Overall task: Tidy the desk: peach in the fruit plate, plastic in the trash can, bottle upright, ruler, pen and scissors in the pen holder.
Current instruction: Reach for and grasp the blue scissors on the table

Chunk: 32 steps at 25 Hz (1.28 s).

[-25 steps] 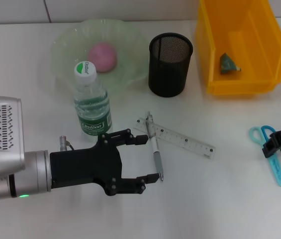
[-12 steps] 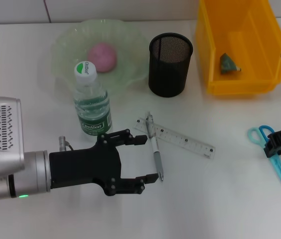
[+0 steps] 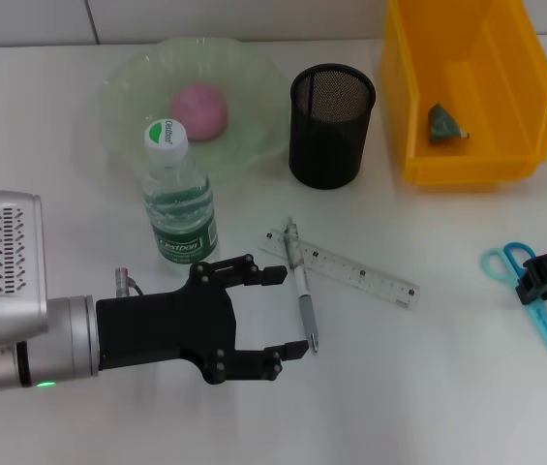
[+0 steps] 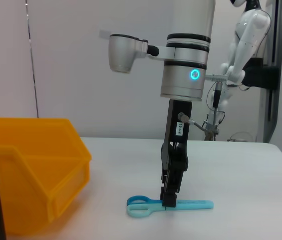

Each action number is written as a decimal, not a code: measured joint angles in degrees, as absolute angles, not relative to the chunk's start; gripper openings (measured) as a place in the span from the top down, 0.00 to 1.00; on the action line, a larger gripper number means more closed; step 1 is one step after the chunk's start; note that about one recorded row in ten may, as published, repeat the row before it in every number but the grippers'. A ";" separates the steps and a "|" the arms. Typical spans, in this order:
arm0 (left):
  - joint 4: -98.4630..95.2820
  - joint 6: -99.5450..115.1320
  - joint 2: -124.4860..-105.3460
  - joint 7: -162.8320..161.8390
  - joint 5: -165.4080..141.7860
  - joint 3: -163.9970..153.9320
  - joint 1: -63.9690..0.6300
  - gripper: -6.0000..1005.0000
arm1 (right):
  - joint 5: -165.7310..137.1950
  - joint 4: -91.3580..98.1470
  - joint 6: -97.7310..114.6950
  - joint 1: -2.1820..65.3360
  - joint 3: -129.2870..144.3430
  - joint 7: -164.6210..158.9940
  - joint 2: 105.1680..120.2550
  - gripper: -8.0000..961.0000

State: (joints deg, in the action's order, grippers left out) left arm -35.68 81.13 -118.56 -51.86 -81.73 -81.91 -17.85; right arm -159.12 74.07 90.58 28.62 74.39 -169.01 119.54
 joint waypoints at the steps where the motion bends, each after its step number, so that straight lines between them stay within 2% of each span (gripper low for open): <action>1: -35.68 81.15 -118.56 -51.85 -81.74 -81.91 -17.85 0.19 | -158.92 74.65 90.65 28.45 74.39 -168.96 119.54 0.78; 13: -35.68 81.13 -118.56 -51.85 -81.74 -81.91 -17.85 0.19 | -157.41 77.05 91.01 27.36 74.12 -168.42 119.38 0.84; 26: -35.42 80.94 -118.57 -51.85 -81.74 -81.91 -18.15 0.19 | -157.57 75.41 90.77 28.14 75.14 -168.39 119.35 0.56; 32: -35.17 80.94 -118.56 -51.85 -81.74 -81.91 -18.20 0.19 | -157.72 74.29 90.28 28.50 75.25 -168.40 119.35 0.56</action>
